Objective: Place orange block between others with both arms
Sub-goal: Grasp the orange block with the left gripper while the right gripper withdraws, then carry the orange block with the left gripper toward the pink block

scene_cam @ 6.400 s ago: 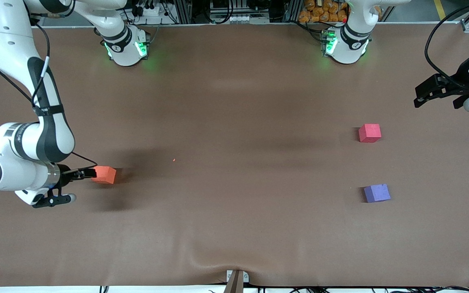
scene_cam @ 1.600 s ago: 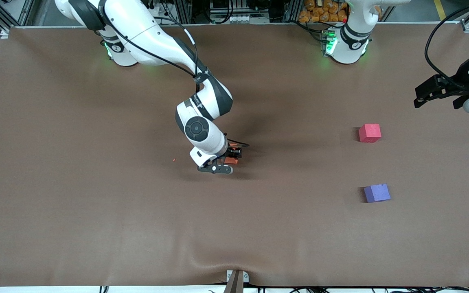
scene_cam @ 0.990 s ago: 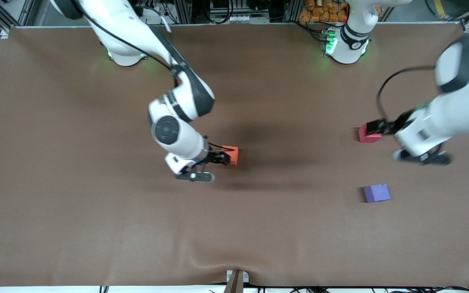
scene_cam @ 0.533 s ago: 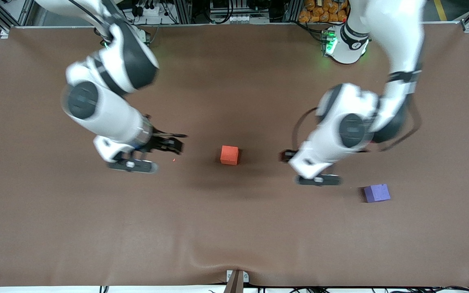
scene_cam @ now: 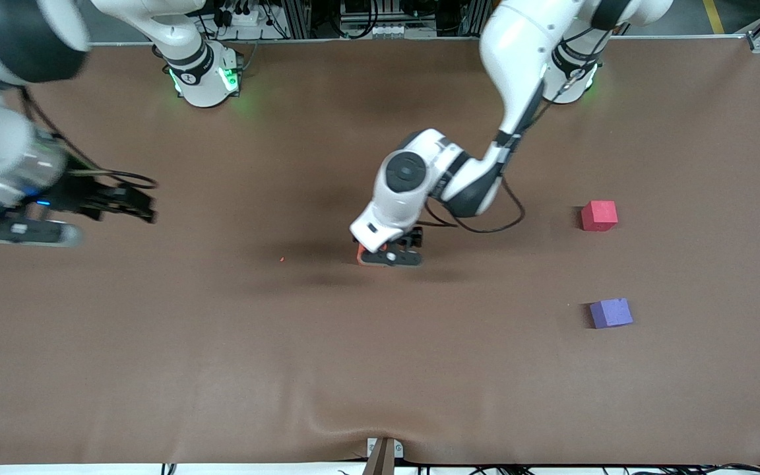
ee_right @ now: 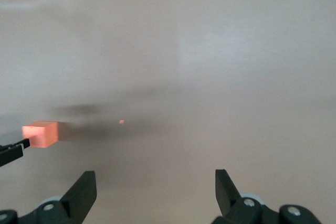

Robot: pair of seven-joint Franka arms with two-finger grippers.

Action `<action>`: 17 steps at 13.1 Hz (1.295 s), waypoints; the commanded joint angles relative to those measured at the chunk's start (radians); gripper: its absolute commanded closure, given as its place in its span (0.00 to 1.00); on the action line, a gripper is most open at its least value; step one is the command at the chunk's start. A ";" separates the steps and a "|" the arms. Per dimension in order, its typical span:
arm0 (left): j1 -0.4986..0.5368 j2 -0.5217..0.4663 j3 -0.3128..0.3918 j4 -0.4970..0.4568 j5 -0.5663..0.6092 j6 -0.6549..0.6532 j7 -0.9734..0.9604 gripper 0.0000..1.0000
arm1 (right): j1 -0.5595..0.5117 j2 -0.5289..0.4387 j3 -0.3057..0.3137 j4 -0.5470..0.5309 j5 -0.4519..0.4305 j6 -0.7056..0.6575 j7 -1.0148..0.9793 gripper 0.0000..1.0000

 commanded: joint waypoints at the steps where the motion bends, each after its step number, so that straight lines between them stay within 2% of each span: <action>1: -0.059 0.051 0.031 0.034 0.048 0.012 -0.026 0.00 | -0.111 -0.040 0.026 -0.038 -0.016 -0.006 -0.092 0.00; 4: -0.090 0.104 0.060 0.051 0.055 0.093 -0.048 0.00 | -0.169 -0.046 0.014 -0.036 -0.020 -0.006 -0.157 0.00; 9: -0.105 0.139 0.085 0.053 0.058 0.125 -0.048 0.00 | -0.163 -0.057 -0.098 -0.039 -0.028 0.000 -0.318 0.00; 11: -0.108 0.141 0.091 0.053 0.055 0.127 -0.055 0.00 | -0.157 -0.057 -0.098 -0.038 -0.104 0.000 -0.321 0.00; 12: -0.108 0.139 0.090 0.053 0.052 0.127 -0.100 0.38 | -0.154 -0.057 -0.098 -0.039 -0.115 0.000 -0.321 0.00; 13: -0.106 0.133 0.088 0.053 0.049 0.127 -0.159 0.99 | -0.154 -0.057 -0.096 -0.039 -0.111 -0.003 -0.323 0.00; 17: -0.088 0.099 0.090 0.050 0.041 0.119 -0.184 1.00 | -0.152 -0.057 -0.095 -0.042 -0.091 -0.009 -0.317 0.00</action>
